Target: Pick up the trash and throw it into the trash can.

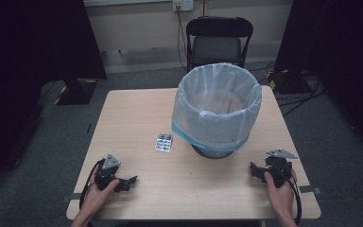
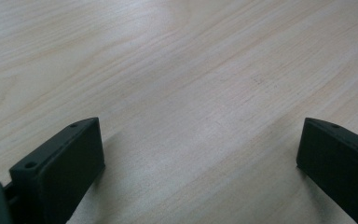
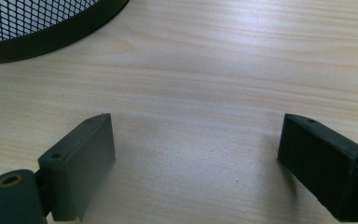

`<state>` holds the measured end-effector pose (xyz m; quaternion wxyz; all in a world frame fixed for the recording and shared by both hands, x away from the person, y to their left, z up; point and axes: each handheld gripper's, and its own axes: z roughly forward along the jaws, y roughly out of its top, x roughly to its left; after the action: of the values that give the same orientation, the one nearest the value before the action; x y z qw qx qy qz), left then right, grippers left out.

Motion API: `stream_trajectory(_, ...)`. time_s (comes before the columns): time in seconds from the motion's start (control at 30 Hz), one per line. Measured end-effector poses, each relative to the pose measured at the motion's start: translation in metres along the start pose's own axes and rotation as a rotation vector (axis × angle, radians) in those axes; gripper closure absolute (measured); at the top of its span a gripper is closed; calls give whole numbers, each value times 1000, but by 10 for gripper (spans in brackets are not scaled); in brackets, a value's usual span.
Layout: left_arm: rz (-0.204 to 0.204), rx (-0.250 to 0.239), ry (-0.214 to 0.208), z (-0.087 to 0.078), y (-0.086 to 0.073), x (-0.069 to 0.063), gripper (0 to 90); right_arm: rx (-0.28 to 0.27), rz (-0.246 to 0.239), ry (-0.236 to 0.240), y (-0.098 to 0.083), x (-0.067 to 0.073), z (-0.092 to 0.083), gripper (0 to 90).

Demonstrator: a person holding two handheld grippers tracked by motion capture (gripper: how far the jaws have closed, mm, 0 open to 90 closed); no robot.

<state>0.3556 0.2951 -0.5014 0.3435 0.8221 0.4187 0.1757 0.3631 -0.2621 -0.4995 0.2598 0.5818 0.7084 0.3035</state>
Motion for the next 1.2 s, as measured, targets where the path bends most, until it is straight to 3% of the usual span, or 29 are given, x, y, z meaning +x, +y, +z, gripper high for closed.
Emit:
stream_trajectory(0.13,-1,-1,5,-1,0,-1,8,0,0,0,0,0,0,98)
stream_trajectory(0.23,-25,-5,19,-1,0,-1,24,0,0,0,0,0,0,99)
stream_trajectory(0.33,-47,-9,42,-4,2,0,127,0,1,0,0,0,0,98)
stream_trajectory(0.4,-66,-6,33,-4,5,2,190,0,0,0,0,0,0,98)
stream_trajectory(0.67,-53,-35,53,-3,24,1,178,0,1,0,0,0,0,98)
stream_trajectory(0.77,-54,-62,11,5,42,-3,178,0,0,0,0,0,0,98)
stream_trajectory(0.87,-61,-79,-3,10,49,-4,176,0,0,0,0,0,0,98)
stream_trajectory(0.93,-68,-96,-37,19,58,-4,159,0,0,0,0,0,0,98)
stream_trajectory(1.03,-74,-114,-34,25,65,-6,160,0,-1,0,0,0,0,98)
stream_trajectory(1.1,-69,-100,-46,32,72,-7,160,0,1,0,0,0,0,98)
stream_trajectory(1.13,-94,-123,-80,37,81,-6,162,0,1,0,0,0,0,98)
stream_trajectory(1.2,-102,-133,-78,40,87,-6,166,0,0,0,0,0,0,98)
